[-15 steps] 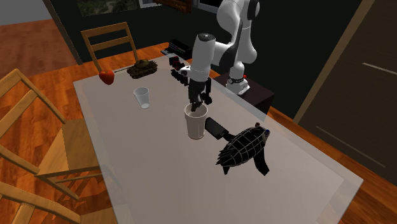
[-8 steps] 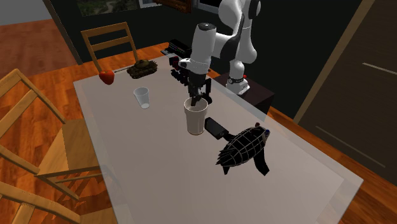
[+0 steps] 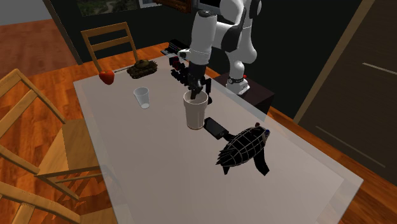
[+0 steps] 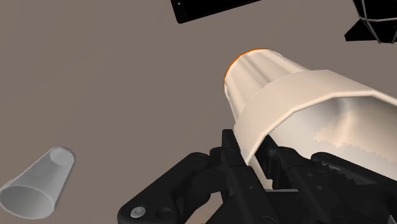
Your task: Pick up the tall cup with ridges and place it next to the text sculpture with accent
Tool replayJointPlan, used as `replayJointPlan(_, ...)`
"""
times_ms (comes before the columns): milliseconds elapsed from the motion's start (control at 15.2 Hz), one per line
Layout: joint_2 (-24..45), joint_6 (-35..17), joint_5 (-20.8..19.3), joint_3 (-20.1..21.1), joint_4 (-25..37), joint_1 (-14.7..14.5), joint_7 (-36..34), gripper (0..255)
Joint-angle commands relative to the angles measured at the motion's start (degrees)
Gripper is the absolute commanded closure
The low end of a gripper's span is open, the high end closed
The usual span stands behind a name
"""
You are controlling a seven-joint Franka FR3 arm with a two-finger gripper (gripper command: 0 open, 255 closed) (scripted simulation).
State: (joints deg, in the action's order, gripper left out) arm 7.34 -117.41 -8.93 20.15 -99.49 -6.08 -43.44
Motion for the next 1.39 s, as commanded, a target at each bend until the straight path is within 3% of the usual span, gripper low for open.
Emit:
replayJointPlan(0, -0.14, 1.47, 0.13, 0.06, 1.37, -0.06, 0.13, 255)
replayJointPlan(1320, 1.86, 17.56, -0.11, 0.52, 19.37, -0.99, 1.32, 255)
